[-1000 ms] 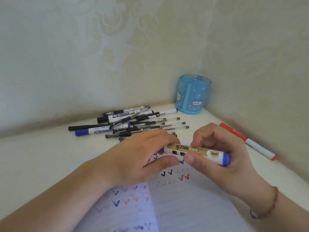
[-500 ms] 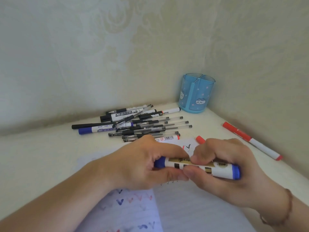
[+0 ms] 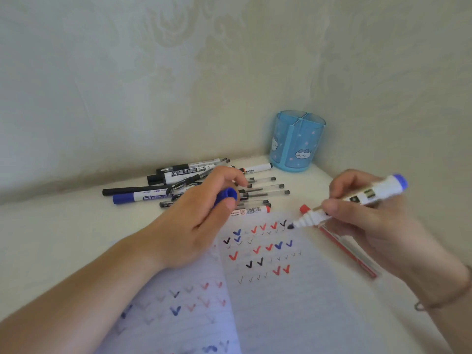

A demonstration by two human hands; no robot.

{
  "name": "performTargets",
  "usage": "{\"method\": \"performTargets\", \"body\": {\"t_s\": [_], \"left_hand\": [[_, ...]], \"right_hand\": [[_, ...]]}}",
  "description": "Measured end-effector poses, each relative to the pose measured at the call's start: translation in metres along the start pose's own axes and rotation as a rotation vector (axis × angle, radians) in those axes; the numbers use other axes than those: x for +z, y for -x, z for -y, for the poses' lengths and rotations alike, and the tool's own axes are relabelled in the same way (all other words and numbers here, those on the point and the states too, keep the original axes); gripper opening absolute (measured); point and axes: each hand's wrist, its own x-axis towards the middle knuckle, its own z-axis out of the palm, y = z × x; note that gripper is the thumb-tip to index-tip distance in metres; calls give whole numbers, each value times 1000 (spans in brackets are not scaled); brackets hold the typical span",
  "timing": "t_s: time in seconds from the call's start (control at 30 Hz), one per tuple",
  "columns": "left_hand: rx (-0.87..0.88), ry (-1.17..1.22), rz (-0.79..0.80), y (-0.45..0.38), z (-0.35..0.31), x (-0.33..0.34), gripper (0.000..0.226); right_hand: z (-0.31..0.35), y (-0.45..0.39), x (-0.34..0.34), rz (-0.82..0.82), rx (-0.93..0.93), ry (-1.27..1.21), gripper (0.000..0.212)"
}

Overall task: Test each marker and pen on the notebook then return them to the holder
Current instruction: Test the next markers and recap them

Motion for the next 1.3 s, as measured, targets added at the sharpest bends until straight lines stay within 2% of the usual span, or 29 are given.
{"method": "performTargets", "body": {"t_s": [0.07,0.17,0.3,0.37,0.67,0.87,1.1,1.23,1.3], "left_hand": [[0,-40,0,-2,2,2,21],[-17,-73,5,-4,5,3,23],[-18,-94,-21,-4,6,2,25],[-19,-117,-16,-4,6,3,25],[-9,-196,-2,-5,3,4,31],[-17,-191,-6,-5,2,4,31],[-50,-62,-11,-5,-1,4,35],[-52,-24,-24,-6,-3,4,36],[-35,-19,-41,-5,-5,5,31]], "right_hand": [[-4,1,0,11,71,75,25],[-4,3,2,123,121,236,7],[-8,2,0,88,134,340,36],[-10,3,3,68,157,373,43],[-4,7,15,89,173,596,38],[-2,7,13,122,170,646,39],[-6,3,10,102,139,595,40],[-2,4,8,17,7,292,30],[-1,5,8,63,-53,172,36]]}}
